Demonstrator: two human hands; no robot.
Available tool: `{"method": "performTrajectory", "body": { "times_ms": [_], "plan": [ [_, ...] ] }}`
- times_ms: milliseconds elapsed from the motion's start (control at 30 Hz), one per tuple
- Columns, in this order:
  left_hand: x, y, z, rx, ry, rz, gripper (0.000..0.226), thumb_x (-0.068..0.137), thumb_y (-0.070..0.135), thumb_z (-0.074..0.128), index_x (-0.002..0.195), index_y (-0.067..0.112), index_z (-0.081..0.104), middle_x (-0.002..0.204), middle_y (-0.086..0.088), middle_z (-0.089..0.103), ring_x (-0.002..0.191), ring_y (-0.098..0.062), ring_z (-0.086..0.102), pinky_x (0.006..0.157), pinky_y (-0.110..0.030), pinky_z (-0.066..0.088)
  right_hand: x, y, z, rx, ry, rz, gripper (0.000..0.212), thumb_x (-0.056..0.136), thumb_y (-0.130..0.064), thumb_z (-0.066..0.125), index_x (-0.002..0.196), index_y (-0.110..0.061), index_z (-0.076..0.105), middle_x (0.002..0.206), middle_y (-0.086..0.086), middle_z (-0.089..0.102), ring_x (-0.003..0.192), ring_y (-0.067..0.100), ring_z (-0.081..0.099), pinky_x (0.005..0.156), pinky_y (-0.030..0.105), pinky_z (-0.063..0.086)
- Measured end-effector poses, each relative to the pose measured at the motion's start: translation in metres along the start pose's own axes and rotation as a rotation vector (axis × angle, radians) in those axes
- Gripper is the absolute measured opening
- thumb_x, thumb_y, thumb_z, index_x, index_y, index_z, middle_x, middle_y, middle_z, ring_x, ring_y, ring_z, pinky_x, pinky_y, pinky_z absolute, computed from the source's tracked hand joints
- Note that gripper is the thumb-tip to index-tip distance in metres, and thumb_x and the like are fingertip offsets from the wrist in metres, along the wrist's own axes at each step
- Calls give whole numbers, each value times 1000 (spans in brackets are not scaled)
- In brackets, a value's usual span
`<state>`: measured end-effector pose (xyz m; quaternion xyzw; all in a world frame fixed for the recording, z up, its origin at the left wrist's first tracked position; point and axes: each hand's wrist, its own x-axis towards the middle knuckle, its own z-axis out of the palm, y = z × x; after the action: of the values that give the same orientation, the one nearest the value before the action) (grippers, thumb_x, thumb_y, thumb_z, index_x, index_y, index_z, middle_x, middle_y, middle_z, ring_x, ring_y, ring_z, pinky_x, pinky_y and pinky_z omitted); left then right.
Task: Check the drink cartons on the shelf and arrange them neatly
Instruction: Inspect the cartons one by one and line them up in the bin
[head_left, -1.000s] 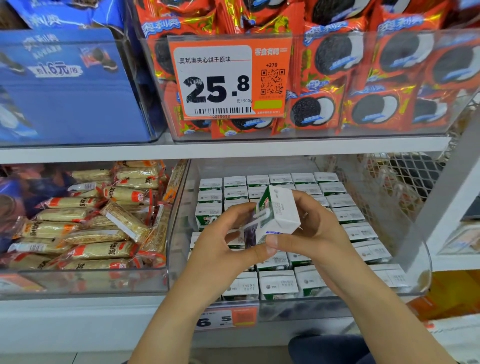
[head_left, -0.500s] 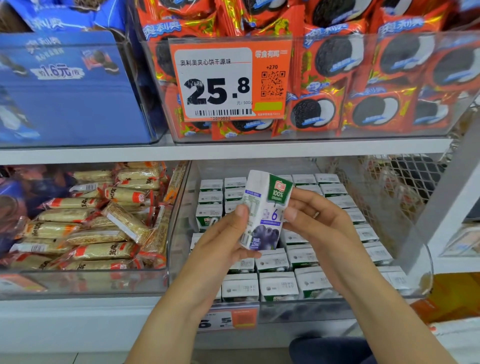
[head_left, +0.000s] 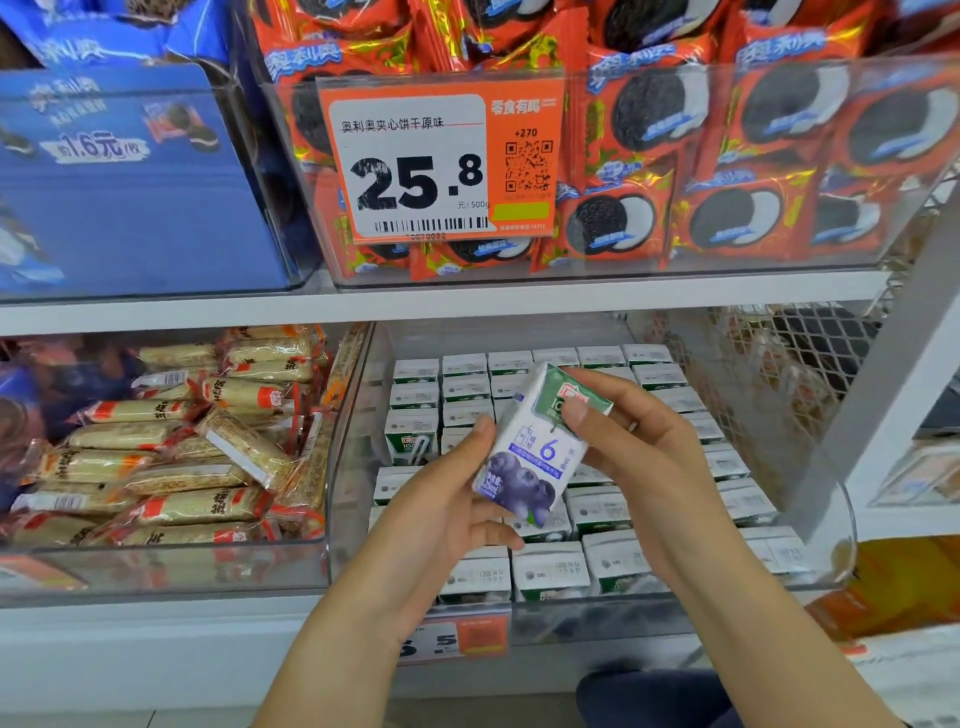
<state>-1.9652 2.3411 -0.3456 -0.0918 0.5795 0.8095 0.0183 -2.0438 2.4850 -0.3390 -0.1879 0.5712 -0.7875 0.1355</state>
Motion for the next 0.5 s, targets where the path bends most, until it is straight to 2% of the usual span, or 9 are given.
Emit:
{"method": "performTrajectory", "body": {
  "times_ms": [100,200,267,333,433,500],
  "plan": [
    [0,1,-1,-22,12,10,40,71,60,69,94,29,77,92,-4,74,78,-17,70,58,-25,54,3,1,-2,-14,84,68,40,64,-33,71,100,-16,71,78,4,71,75,15,69,64,23,54],
    [1,-1,-1,-11,38,19,42,67,58,67,97,30,76,100,-6,74,84,-20,71,58,-25,54,5,1,-3,-35,109,119,40,66,-34,70,101,-15,69,88,14,71,74,16,69,64,24,54],
    [2,-2,-1,7,54,15,36,70,57,70,93,31,77,96,-7,74,82,-21,72,57,-25,54,5,0,-2,-46,113,137,40,65,-35,70,100,-16,69,92,18,70,74,16,68,64,24,53],
    [2,-2,-2,4,76,14,37,68,59,63,86,30,78,87,-6,75,77,-21,72,56,-24,54,5,0,-2,-50,102,155,45,62,-39,70,100,-15,68,96,21,68,74,16,67,62,23,52],
    [1,-3,-3,-49,96,46,41,69,57,56,76,23,77,76,-4,71,69,-20,69,54,-24,54,3,-3,-1,-31,62,157,48,59,-44,70,98,-16,68,92,15,68,72,13,65,60,20,51],
    [-1,-2,-3,-90,106,51,46,72,55,54,90,18,73,72,-3,69,63,-20,67,53,-24,54,2,-4,-1,-24,41,154,49,57,-46,70,96,-17,68,88,9,68,70,12,65,60,19,51]
  ]
}}
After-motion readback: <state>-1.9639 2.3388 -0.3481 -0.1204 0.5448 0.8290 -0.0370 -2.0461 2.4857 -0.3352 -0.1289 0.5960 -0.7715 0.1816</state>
